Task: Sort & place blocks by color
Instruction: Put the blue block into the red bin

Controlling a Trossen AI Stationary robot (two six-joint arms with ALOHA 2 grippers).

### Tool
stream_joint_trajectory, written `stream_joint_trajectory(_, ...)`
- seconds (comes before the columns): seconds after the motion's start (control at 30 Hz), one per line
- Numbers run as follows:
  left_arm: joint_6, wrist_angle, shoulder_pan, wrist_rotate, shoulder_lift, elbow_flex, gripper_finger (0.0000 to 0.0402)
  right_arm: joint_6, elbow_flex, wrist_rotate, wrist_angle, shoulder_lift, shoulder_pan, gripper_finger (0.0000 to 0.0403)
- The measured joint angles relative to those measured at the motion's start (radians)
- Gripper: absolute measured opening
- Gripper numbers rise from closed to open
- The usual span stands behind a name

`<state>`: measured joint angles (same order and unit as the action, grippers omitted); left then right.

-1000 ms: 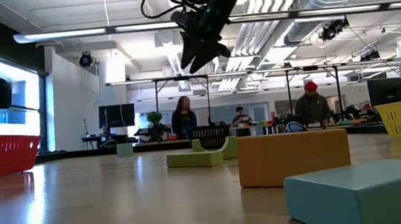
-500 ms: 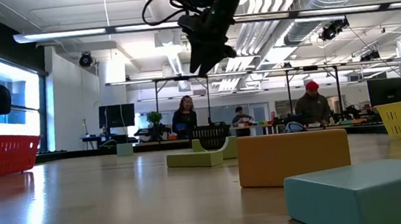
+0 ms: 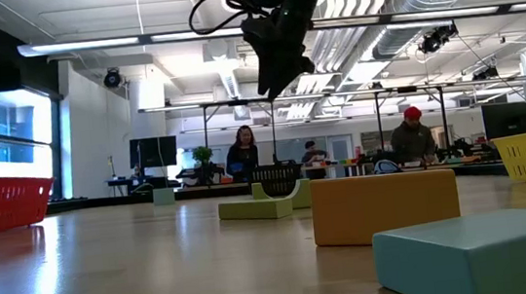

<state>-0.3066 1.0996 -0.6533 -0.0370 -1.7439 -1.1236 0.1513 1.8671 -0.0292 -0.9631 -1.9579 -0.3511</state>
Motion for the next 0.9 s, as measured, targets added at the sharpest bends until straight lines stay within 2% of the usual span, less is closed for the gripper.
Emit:
stream_joint_trajectory(0.2,-0.093,0.119,0.007,-0.17,0.151,0.0,0.0094,-0.041,0.0,0.002,-0.07,0.004,0.01,0.0145)
stream_joint_trajectory(0.5,-0.37,0.291,0.018,-0.382,0.385,-0.001,0.0094,-0.08,0.0,-0.001,-0.162,0.004,0.067,0.0145)
stream_joint_trajectory(0.67,-0.546,0.373,0.042,-0.402,0.478,0.031,0.0094,-0.082,0.0,0.02,-0.173,0.004,0.107,0.0145)
stream_joint_trajectory(0.9,-0.827,0.372,0.099,-0.358,0.627,0.243,0.0094,-0.082,0.0,0.108,-0.218,0.004,0.154,0.0145)
